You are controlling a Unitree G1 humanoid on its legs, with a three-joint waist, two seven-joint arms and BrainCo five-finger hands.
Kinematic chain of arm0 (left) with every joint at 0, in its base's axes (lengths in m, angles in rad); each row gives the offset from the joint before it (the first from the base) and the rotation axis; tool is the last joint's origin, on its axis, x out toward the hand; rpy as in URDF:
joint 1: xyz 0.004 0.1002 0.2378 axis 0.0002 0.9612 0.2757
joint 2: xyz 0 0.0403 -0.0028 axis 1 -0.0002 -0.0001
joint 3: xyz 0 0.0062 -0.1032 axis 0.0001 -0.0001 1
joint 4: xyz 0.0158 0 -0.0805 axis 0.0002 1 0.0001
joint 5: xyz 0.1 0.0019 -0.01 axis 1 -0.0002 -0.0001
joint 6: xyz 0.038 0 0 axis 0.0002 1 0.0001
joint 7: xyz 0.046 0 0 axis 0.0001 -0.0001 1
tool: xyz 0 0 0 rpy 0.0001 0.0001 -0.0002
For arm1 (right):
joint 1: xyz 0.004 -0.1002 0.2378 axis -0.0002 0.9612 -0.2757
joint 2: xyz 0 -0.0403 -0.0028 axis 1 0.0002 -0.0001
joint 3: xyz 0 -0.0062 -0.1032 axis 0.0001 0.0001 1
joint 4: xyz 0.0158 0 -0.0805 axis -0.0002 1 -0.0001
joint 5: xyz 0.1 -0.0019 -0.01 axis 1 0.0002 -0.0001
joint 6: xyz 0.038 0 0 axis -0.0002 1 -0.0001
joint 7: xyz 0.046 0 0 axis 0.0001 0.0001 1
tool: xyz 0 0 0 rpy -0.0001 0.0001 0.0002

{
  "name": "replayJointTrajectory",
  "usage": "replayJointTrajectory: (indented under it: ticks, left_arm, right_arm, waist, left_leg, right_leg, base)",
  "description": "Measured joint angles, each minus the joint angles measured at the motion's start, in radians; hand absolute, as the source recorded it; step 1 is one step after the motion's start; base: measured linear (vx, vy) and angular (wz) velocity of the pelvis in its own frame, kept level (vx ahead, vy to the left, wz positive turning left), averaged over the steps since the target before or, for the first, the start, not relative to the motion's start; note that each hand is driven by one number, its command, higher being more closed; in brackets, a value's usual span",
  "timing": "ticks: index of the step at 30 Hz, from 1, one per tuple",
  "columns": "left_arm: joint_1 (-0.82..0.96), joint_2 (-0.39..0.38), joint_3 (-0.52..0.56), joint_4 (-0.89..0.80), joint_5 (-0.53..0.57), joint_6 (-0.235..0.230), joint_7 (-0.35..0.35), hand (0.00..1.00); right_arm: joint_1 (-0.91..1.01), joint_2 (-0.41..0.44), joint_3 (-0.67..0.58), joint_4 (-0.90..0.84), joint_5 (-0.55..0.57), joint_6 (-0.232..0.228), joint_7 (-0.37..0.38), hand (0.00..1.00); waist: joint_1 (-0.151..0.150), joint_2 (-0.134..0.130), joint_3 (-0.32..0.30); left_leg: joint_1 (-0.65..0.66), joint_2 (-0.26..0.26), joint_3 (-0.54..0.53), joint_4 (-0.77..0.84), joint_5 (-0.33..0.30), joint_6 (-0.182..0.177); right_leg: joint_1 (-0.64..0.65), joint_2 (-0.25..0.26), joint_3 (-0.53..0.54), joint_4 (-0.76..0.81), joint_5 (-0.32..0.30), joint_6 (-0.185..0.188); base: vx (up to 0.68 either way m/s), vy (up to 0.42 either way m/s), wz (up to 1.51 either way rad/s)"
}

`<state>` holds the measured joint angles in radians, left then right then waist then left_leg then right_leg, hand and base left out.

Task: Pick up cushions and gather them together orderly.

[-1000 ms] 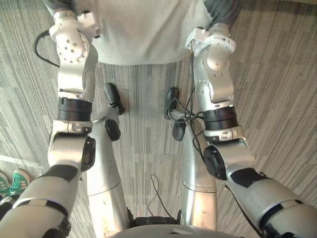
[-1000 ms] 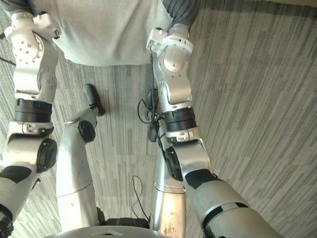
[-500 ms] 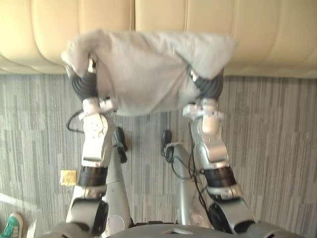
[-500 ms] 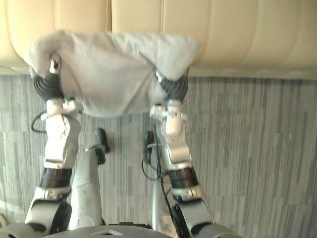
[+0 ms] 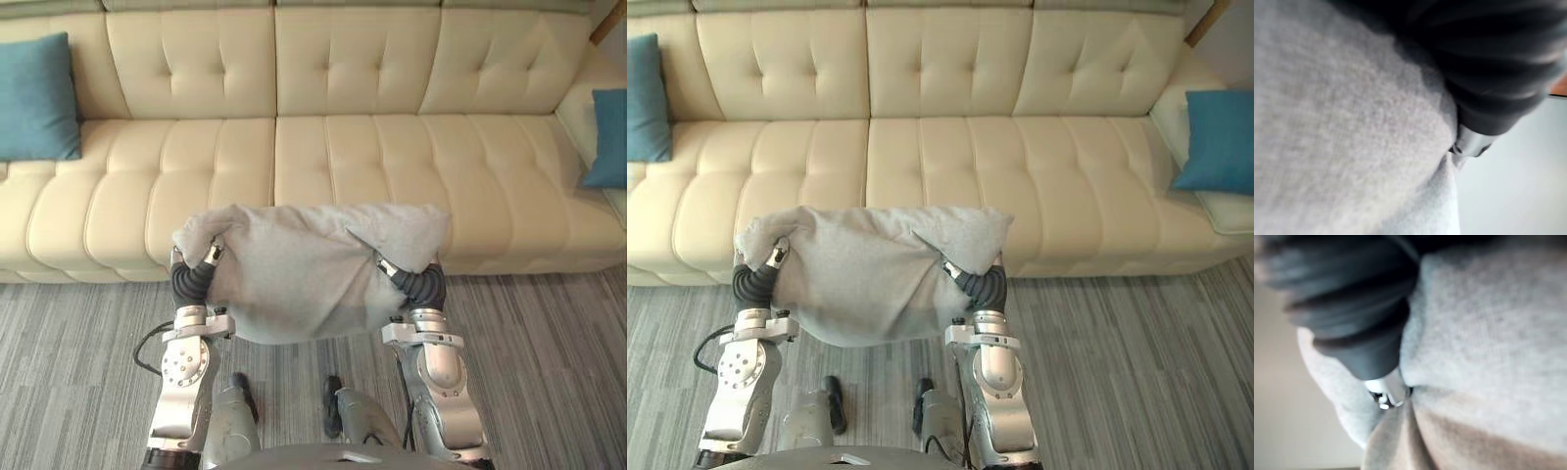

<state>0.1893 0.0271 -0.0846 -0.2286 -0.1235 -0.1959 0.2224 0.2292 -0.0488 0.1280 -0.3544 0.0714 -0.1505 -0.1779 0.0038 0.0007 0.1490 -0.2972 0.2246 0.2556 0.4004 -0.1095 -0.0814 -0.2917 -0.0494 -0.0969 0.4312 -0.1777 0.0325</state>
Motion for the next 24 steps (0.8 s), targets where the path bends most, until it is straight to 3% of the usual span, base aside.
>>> replayJointTrajectory:
  ticks: [7,12,17,21,22,24]
  left_arm:
    - [0.035,-0.01,-0.017,0.0,0.0,0.016,-0.03,1.0]
    - [0.049,-0.006,-0.018,-0.021,0.0,0.02,-0.03,1.0]
    - [0.085,0.002,-0.02,-0.039,0.0,0.021,-0.032,1.0]
    - [0.086,0.008,-0.018,-0.039,0.0,0.03,-0.032,1.0]
    - [0.083,0.008,-0.017,-0.039,0.001,0.032,-0.031,1.0]
    - [0.079,0.013,-0.014,-0.038,0.001,0.032,-0.029,1.0]
  right_arm:
    - [0.059,0.001,-0.02,-0.033,0.0,0.001,0.019,1.0]
    - [0.062,0.005,-0.015,-0.037,-0.002,0.001,0.019,1.0]
    - [0.062,0.007,-0.011,-0.037,-0.023,0.001,0.021,1.0]
    - [0.058,0.013,-0.01,-0.019,-0.039,0.002,0.024,1.0]
    - [0.056,0.015,-0.01,-0.01,-0.039,0.002,0.024,1.0]
    - [0.046,0.022,-0.01,0.015,-0.039,0.002,0.026,1.0]
  waist:
    - [0.012,0.021,-0.024]
    - [0.032,0.018,-0.065]
    - [0.051,0.004,-0.062]
    - [0.044,-0.017,-0.055]
    - [0.041,-0.019,-0.053]
    - [0.035,-0.011,-0.047]
  left_leg:
    - [0.0,0.005,-0.024,0.049,-0.02,0.009]
    - [-0.002,-0.004,0.003,-0.003,-0.005,0.026]
    - [-0.002,0.008,0.061,0.086,-0.101,0.032]
    - [0.002,0.009,0.076,0.153,-0.164,0.044]
    - [0.019,0.015,0.074,0.149,-0.175,0.047]
    - [0.043,0.029,0.071,0.129,-0.183,0.045]
  right_leg:
    - [0.046,-0.018,-0.049,0.029,-0.035,-0.004]
    - [0.045,-0.014,-0.029,-0.06,0.003,0.016]
    - [0.02,-0.027,0.032,-0.017,-0.013,0.051]
    - [-0.066,-0.065,0.004,0.189,-0.001,0.061]
    - [-0.102,-0.071,-0.008,0.262,0.034,0.05]
    - [-0.115,-0.065,-0.041,0.245,-0.012,0.031]
  base:
    - [0.0,-0.007,0.2]
    - [-0.01,0.039,-0.06]
    - [0.06,0.111,-0.42]
    - [0.09,0.078,-0.16]
    - [0.15,0.011,0.01]
    - [0.15,-0.036,-0.06]
